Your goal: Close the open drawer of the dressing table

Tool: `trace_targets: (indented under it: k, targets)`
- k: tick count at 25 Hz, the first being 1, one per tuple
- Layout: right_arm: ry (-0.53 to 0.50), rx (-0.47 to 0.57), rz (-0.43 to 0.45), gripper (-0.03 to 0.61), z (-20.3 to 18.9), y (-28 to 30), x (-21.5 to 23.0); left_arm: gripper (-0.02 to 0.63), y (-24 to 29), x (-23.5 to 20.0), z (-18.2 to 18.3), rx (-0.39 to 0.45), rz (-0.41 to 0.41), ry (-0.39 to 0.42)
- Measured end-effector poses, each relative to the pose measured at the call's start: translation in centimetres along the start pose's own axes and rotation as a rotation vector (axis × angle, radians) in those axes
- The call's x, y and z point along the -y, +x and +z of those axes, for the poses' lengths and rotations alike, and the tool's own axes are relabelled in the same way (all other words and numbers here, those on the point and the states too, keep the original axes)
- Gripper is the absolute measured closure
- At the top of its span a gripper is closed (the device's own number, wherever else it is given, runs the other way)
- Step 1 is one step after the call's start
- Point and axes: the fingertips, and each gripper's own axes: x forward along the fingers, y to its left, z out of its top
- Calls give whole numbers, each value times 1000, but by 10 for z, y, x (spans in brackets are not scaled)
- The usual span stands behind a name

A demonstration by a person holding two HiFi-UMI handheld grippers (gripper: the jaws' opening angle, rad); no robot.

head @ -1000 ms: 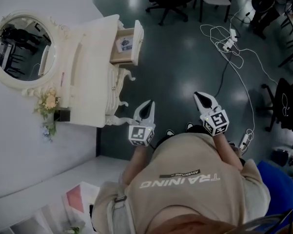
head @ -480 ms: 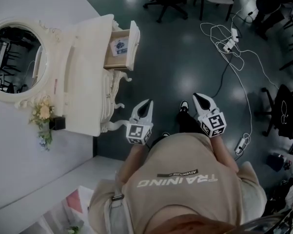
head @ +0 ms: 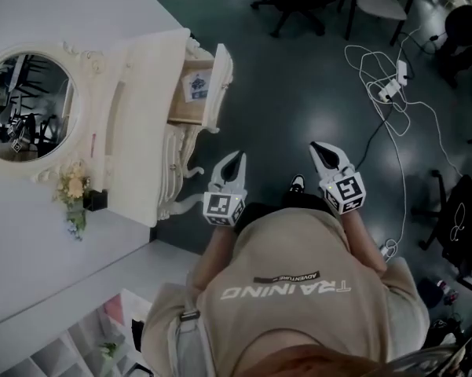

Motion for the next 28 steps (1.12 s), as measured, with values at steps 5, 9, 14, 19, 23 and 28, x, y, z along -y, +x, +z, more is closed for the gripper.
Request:
trace_targets:
  k: [5, 9, 14, 19, 23, 28]
  targets:
    - [8, -32, 57, 574, 1, 36, 32, 614, 39, -15, 2, -28, 42, -30]
    - [7, -50, 91, 574, 6, 75, 45, 614, 63, -44, 2, -35, 71, -46]
    - [-22, -70, 111, 574, 21, 129, 50, 614, 90, -92, 5, -17, 77, -60]
    - [-39, -58, 118, 574, 59, 180, 52, 614, 113, -136, 22, 5, 69, -63]
    - [-80, -57, 135, 574, 88, 234, 55, 614, 131, -180, 36, 36, 80, -77]
    - [-108, -73, 165, 574, 101, 295, 39, 614, 133, -229, 37, 32, 89, -93]
